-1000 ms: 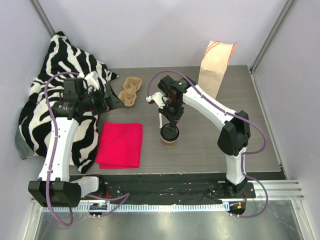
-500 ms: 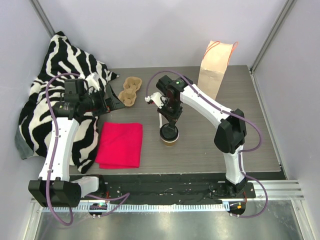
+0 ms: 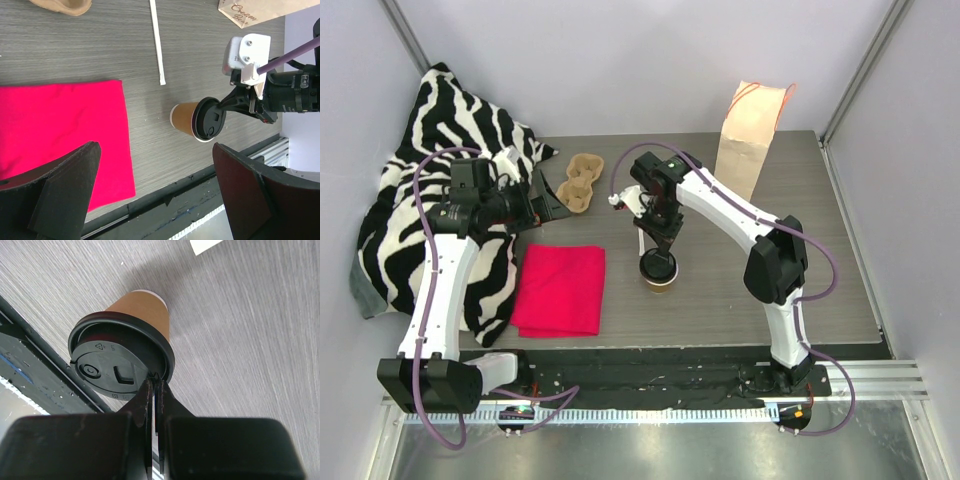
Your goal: Pack the takeout coffee
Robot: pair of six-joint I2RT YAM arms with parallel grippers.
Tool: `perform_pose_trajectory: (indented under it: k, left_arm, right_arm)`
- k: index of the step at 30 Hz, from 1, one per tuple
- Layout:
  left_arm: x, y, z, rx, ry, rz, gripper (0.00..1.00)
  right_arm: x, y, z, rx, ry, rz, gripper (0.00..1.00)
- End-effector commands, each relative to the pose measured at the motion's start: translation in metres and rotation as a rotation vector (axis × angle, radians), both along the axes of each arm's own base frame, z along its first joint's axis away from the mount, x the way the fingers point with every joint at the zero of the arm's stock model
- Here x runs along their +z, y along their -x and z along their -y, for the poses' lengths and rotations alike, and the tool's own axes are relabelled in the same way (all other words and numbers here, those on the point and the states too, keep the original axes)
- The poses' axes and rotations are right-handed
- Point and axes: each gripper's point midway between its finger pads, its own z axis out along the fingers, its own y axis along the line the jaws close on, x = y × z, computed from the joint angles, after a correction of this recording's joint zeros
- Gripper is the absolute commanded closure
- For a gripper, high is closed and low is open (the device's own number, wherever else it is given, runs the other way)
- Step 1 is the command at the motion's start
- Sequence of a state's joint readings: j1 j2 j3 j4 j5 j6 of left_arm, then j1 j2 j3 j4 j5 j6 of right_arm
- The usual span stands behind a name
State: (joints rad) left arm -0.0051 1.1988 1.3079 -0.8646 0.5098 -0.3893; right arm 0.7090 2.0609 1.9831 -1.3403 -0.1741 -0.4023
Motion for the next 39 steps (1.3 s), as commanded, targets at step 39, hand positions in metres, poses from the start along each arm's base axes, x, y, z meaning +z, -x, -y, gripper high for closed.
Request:
perform_pose_trajectory:
  k: [39]
  left_arm:
    - [0.0,-0.005,0.009,-0.023,0.06,-0.004,0.0]
  right_arm:
    - [0.024,0.024,0.027,0.035,0.047,-0.049,0.99]
